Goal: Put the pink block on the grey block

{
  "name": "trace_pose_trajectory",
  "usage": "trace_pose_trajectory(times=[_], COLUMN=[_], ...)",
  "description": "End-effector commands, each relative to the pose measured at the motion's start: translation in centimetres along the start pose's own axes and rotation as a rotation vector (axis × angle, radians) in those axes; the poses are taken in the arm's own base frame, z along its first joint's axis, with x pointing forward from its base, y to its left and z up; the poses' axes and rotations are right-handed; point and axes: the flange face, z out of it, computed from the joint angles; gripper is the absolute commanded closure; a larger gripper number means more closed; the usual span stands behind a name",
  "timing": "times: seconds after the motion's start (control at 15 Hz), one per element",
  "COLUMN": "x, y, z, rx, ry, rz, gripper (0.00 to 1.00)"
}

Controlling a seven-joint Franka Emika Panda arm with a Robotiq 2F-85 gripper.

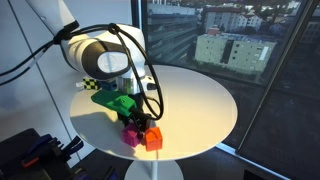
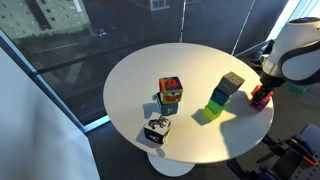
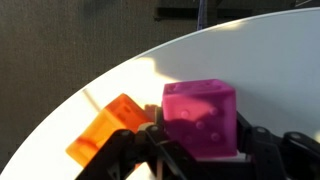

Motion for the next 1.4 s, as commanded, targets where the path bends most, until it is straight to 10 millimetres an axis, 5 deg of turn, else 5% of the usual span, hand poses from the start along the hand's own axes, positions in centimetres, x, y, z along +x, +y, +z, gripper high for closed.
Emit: trace_pose_trajectory(times=[0.0,1.33], x=[0.8,6.1], y=[0.0,-3.8], z=[-0.8,-6.5], rx=[-0.005,0.003], ry=[0.013,0.027], rz=[0.034,0.191], gripper=[0.67,0.71])
